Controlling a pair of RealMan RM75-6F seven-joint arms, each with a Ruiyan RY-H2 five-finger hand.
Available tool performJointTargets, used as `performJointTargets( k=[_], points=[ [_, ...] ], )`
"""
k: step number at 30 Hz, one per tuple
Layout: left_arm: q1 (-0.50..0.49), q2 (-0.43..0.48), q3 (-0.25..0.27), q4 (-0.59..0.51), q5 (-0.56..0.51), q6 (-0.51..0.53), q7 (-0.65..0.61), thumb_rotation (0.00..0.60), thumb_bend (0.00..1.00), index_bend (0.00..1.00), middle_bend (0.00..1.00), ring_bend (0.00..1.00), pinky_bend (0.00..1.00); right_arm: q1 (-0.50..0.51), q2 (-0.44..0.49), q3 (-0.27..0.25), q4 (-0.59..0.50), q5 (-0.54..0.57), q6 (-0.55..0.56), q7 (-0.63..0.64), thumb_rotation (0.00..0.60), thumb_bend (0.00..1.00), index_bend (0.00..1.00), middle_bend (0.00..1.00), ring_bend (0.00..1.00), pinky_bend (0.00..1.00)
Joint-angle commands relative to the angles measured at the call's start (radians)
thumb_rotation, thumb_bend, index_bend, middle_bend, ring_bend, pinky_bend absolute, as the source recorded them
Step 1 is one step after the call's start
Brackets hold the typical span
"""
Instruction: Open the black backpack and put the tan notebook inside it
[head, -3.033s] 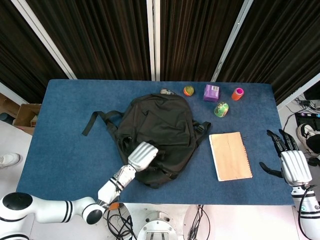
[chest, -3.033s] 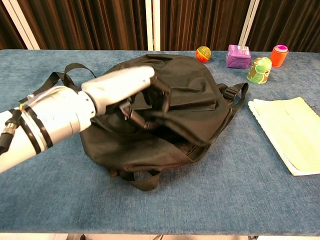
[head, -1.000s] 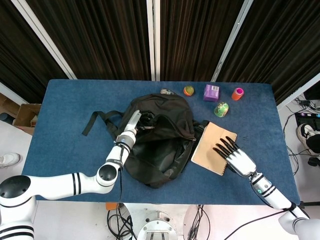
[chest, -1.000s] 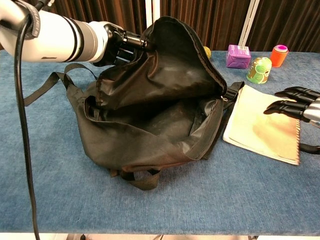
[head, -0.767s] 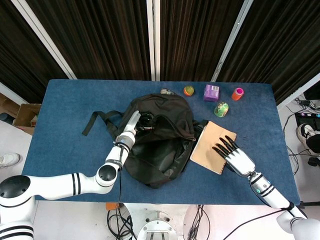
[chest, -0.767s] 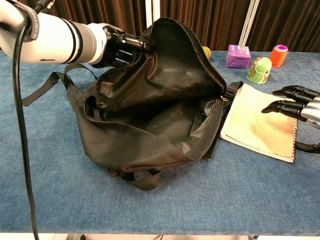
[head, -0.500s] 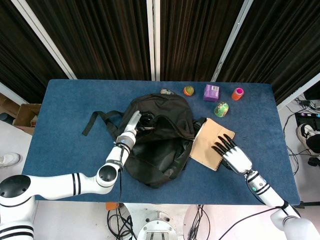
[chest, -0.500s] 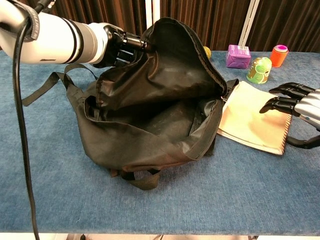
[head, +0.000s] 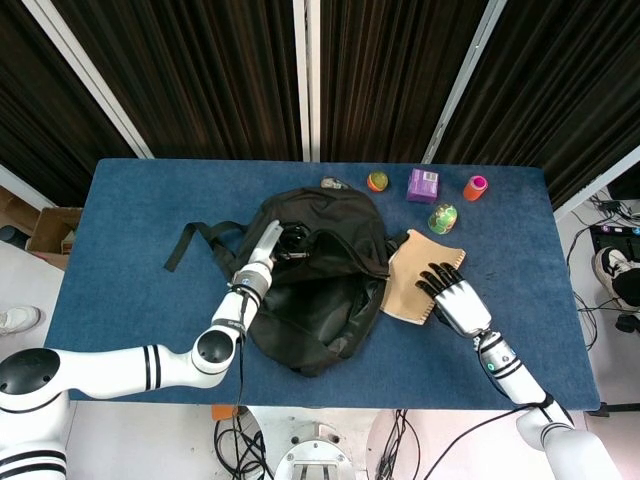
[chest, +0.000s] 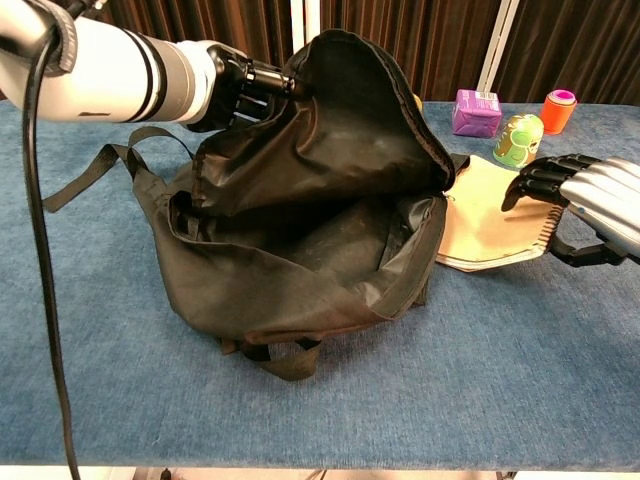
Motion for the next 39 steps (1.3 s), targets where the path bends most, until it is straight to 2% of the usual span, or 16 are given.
performJointTargets(
  k=[1,4,7,12,17,24,30,39],
  points=[
    [0.000,0.006,0.000,-0.004,-0.004,0.000,-0.001,0.600,0.46,0.70,0.63,0.48,0.45,0.015,-0.001,0.003,-0.023,0.006,-0.019,-0.010,0.600,0.48,0.46,0.36,0.16,0.25],
    [0.003,0.018,-0.008,-0.012,-0.017,-0.007,-0.009,0.600,0.46,0.70,0.64,0.48,0.45,0.021,0.011,-0.003,-0.047,0.007,-0.036,-0.010,0.600,0.48,0.64,0.45,0.22,0.30],
    [0.005,0.033,-0.019,-0.019,-0.037,-0.020,-0.019,0.600,0.47,0.70,0.64,0.48,0.45,0.024,0.026,-0.007,-0.062,0.008,-0.044,-0.025,0.600,0.48,0.84,0.56,0.32,0.35],
    [0.004,0.052,-0.026,-0.027,-0.056,-0.028,-0.027,0.600,0.47,0.70,0.64,0.48,0.45,0.030,0.042,-0.002,-0.082,0.012,-0.029,-0.039,0.600,0.48,0.99,0.66,0.42,0.40],
    [0.009,0.069,-0.030,-0.035,-0.075,-0.038,-0.042,0.600,0.47,0.70,0.63,0.47,0.45,0.030,0.049,-0.003,-0.073,-0.005,0.067,-0.044,0.600,0.48,1.00,0.71,0.46,0.43],
    [0.014,0.100,-0.058,-0.041,-0.137,-0.075,-0.082,0.600,0.48,0.70,0.63,0.47,0.45,0.002,0.038,0.005,-0.020,-0.034,0.339,0.009,0.600,0.48,1.00,0.74,0.48,0.45],
    [-0.003,0.129,-0.067,-0.043,-0.181,-0.093,-0.087,0.600,0.48,0.70,0.63,0.47,0.45,-0.001,0.034,0.033,0.006,-0.029,0.518,0.058,0.600,0.48,1.00,0.75,0.49,0.45],
    [-0.026,0.163,-0.075,-0.056,-0.272,-0.143,-0.111,0.600,0.49,0.70,0.63,0.47,0.46,0.115,0.014,0.067,-0.053,-0.049,0.642,0.078,0.600,0.47,1.00,0.76,0.51,0.47]
  ],
)
